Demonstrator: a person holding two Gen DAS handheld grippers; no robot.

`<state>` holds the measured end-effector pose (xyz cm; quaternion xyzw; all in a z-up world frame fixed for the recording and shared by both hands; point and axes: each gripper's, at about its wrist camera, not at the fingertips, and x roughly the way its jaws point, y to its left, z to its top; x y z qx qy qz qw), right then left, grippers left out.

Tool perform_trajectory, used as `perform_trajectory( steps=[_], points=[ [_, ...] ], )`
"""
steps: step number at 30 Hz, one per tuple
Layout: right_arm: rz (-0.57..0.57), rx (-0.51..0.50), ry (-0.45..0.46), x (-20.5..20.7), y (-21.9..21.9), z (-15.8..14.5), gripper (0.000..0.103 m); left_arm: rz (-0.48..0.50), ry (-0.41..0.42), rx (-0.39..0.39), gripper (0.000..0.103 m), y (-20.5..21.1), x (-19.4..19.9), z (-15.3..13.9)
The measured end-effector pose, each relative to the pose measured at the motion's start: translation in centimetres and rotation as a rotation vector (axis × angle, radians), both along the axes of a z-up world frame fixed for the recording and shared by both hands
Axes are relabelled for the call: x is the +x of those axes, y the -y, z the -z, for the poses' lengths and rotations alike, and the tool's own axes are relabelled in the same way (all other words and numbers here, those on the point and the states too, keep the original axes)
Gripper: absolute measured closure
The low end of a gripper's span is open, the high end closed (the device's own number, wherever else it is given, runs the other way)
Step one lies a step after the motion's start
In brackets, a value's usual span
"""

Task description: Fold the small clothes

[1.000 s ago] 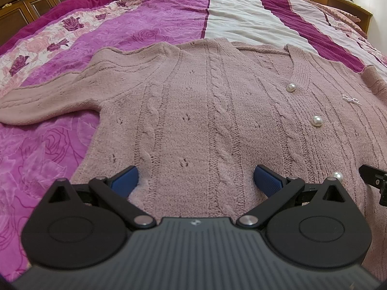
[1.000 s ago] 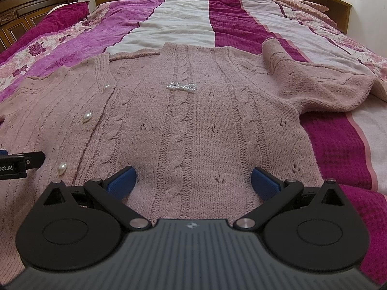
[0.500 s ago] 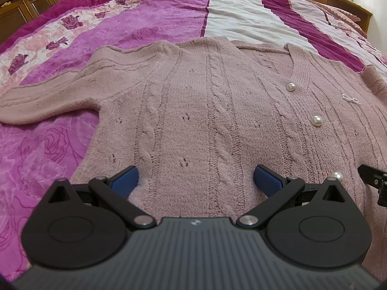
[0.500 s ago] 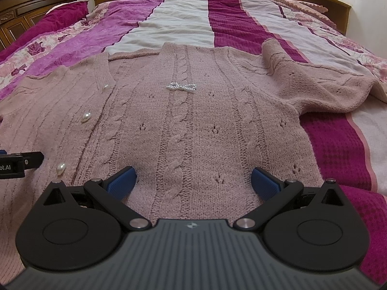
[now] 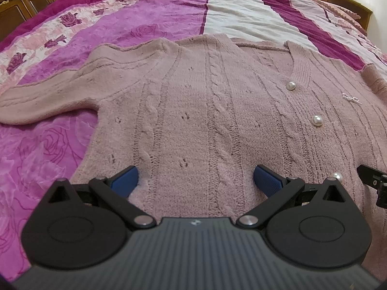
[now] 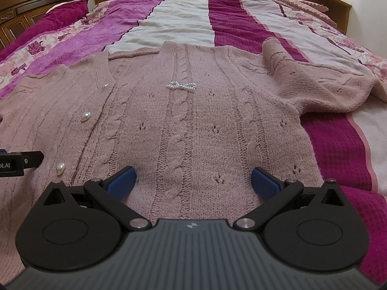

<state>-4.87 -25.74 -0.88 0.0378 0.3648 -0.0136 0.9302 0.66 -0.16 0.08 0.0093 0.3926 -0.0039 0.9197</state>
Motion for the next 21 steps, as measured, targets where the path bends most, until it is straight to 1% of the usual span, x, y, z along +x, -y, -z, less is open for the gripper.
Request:
perform_trajectory(
  steps=[5, 8, 12, 16, 21],
  points=[
    [-0.001, 0.008, 0.004, 0.0, 0.1, 0.0, 0.0, -0.004, -0.024, -0.006, 0.0, -0.1, 0.4, -0.1],
    [0.001, 0.035, 0.001, 0.1, 0.5, -0.2, 0.0, -0.002, -0.028, -0.008, 0.0, -0.1, 0.5, -0.1],
    [0.0, 0.128, -0.006, 0.2, 1.9, -1.0, 0.0, -0.004, -0.031, -0.001, 0.0, 0.1, 0.4, -0.3],
    [-0.014, 0.252, -0.004, 0.3, 3.7, -2.1, 0.0, -0.015, -0.053, 0.003, 0.0, 0.2, 0.7, -0.6],
    [-0.037, 0.294, 0.026, 0.4, 5.1, -3.9, 0.0, -0.04, -0.08, -0.021, 0.0, -0.1, 1.1, -1.1]
  ],
)
